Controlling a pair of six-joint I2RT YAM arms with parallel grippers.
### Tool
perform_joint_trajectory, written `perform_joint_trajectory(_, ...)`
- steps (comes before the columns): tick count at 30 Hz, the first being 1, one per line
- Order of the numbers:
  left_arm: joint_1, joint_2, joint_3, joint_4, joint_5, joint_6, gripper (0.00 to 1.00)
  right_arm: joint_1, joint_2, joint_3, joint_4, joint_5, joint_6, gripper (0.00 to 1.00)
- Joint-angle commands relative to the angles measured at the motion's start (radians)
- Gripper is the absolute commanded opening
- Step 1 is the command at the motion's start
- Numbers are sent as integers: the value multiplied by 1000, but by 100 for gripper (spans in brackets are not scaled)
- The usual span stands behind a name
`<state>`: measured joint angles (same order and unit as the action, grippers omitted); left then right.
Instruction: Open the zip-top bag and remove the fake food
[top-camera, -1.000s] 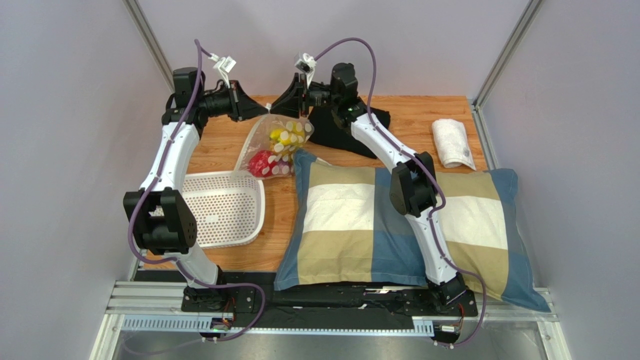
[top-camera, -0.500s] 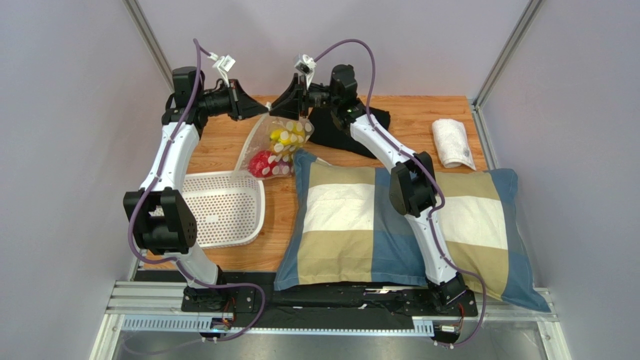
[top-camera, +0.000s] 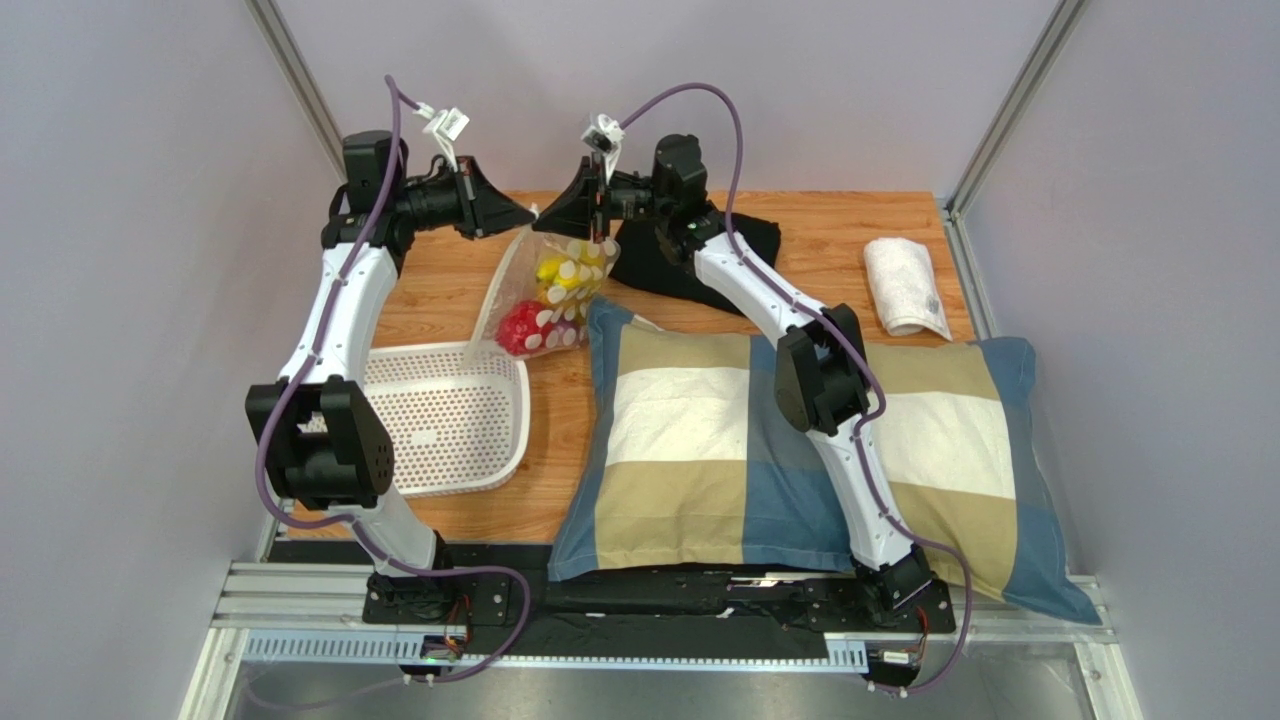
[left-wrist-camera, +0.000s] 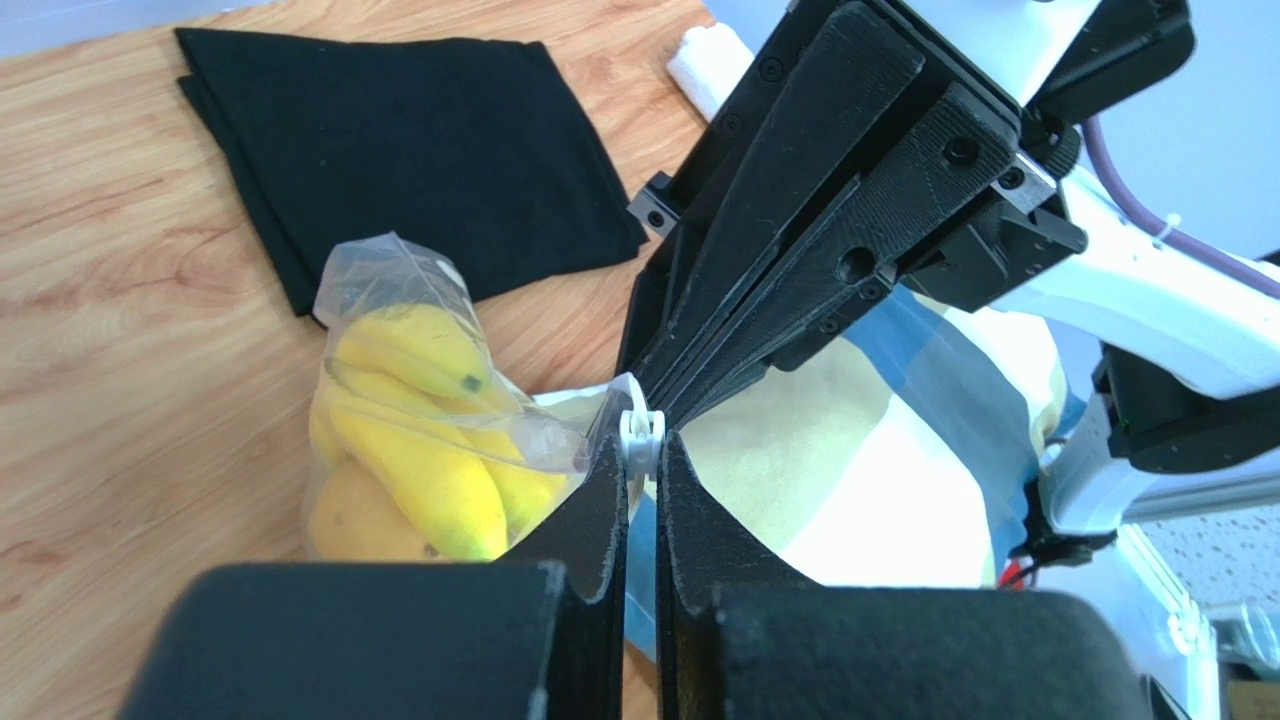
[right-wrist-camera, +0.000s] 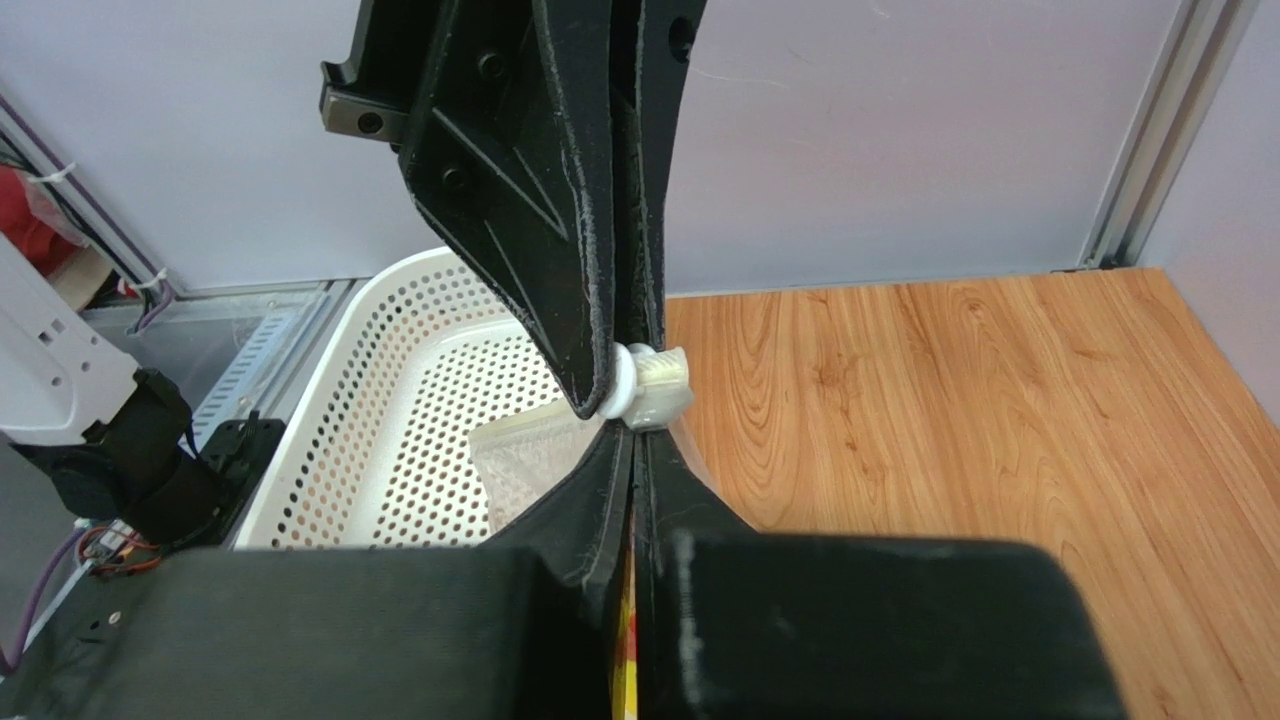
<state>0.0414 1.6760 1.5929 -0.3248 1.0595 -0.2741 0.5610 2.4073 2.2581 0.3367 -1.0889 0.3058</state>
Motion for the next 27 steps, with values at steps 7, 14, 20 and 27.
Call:
perform_joint_trajectory(7,-3,-122,-104,-80,-233,32,0,-18,13,63,-7,225,96,0)
perform_joint_trajectory(14,-3,-228,-251,-155,-418,-11,0,-38,39,69,53,331,225,0)
perform_joint_trajectory(20,-2,-372,-373,-221,-489,21,0,-42,58,70,120,370,311,0)
perform_joint_trajectory(27,-2,-326,-253,-12,-273,-40,15,-35,41,38,251,268,371,0)
